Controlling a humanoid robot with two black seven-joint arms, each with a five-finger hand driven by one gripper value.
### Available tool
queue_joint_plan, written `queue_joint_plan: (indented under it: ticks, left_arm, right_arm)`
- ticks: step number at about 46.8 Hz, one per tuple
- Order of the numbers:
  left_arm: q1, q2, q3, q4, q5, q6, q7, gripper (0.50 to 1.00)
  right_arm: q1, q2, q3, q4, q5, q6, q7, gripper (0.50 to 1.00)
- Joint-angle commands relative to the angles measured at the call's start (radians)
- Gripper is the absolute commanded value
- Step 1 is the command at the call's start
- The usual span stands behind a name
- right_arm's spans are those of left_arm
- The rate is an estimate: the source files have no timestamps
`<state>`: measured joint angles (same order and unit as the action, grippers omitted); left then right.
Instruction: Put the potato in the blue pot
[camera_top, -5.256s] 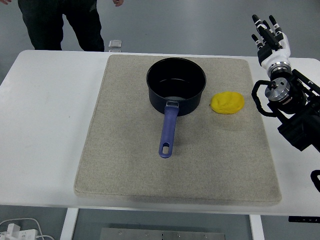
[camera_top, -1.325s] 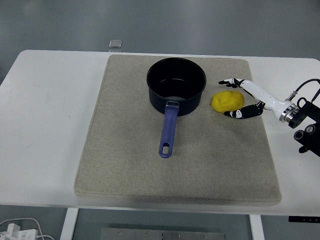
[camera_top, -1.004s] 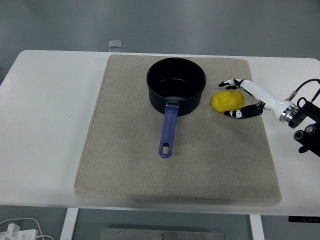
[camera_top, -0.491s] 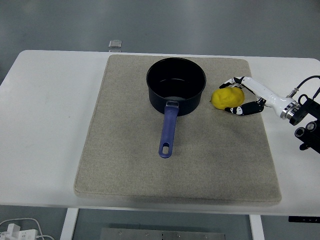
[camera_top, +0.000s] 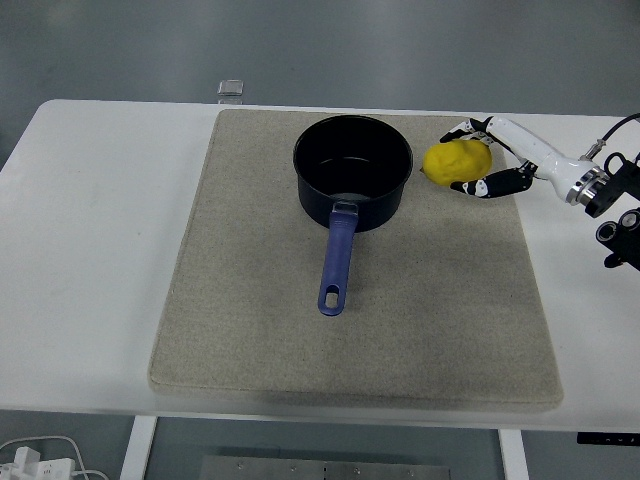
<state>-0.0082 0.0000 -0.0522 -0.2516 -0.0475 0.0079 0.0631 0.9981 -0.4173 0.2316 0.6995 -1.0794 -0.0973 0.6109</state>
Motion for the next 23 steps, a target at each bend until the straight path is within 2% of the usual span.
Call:
queue_joint_plan:
  ticks: [1, 10, 23]
  left_arm:
    - [-0.001, 0.0, 0.0, -0.002, 0.001, 0.0, 0.0, 0.994]
    - [-0.001, 0.0, 0.0, -0.002, 0.001, 0.0, 0.0, 0.992]
    - [-0.001, 0.0, -0.002, -0.008, 0.0, 0.0, 0.0, 0.992]
  right_arm:
    - [0.039, 0.008, -0.003, 0.0, 0.0, 0.01, 0.0, 0.5]
    - [0.106, 0.025, -0.058, -0.006, 0.009, 0.011, 0.0, 0.5]
    - [0.149, 0.164, -0.067, -0.1, 0.058, 0.015, 0.0, 0.5]
